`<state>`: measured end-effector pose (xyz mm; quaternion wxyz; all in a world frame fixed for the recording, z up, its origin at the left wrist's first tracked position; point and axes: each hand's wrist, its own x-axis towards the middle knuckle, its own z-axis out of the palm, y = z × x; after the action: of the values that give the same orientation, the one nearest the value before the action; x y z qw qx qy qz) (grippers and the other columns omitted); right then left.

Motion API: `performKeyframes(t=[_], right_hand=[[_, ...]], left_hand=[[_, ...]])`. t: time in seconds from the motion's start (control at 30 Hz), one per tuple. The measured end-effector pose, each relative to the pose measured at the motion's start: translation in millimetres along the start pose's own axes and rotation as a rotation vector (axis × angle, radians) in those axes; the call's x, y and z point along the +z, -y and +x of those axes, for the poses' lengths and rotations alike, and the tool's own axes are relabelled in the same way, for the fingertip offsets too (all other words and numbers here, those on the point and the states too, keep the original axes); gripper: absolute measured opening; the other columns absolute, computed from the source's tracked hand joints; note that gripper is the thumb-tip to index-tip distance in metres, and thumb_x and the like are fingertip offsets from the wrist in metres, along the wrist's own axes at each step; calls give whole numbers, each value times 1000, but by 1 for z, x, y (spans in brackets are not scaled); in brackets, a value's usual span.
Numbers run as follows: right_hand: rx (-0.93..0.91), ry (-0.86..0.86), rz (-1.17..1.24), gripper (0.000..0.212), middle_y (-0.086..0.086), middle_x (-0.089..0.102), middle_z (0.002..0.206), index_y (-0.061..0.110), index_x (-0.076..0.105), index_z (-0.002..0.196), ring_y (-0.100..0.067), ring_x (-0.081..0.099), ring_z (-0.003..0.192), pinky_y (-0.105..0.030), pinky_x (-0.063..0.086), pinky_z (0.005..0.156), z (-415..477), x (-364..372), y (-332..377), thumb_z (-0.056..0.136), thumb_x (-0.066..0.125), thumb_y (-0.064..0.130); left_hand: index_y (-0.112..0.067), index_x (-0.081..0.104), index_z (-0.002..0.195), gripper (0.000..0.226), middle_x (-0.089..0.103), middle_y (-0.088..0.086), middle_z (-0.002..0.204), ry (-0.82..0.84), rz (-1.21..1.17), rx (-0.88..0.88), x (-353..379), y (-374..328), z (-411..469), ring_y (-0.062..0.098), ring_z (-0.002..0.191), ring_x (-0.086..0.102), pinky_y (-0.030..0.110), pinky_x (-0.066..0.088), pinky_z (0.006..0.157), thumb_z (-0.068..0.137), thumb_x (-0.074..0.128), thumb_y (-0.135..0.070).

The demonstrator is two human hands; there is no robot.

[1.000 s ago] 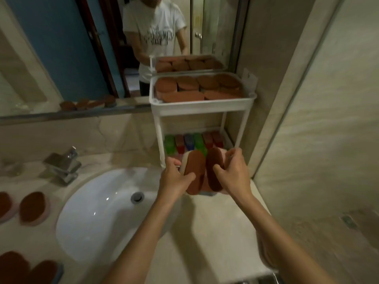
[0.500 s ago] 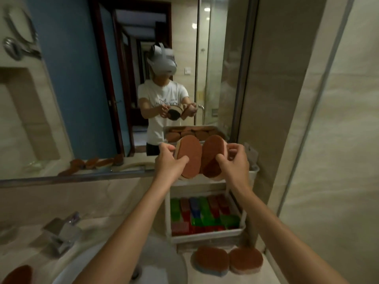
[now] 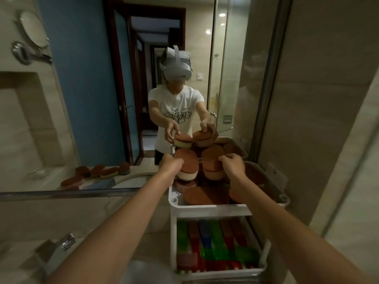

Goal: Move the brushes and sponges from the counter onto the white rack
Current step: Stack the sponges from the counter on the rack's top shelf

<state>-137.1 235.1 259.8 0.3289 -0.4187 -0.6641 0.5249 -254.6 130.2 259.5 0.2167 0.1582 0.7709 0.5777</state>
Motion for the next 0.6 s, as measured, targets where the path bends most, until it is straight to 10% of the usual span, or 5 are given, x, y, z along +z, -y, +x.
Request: performKeyframes(t=[0.4,0.6], right_hand=[[-107,26,-236,30,-4,53,64,10,57,68,-23,54,69,-30,39,69,21,10,-15,93,42,16],[-183,51,-342,38,0,47,58,19,48,58,-13,46,55,-24,33,50,15,9,-16,95,42,17]], left_hand=[[1,63,88,22,63,29,112,-53,340,143,5,6,11,40,105,60,33,36,65,89,52,-18],[-13,44,56,34,45,3,58,-52,358,109,1,8,12,24,72,52,28,37,63,86,56,-22]])
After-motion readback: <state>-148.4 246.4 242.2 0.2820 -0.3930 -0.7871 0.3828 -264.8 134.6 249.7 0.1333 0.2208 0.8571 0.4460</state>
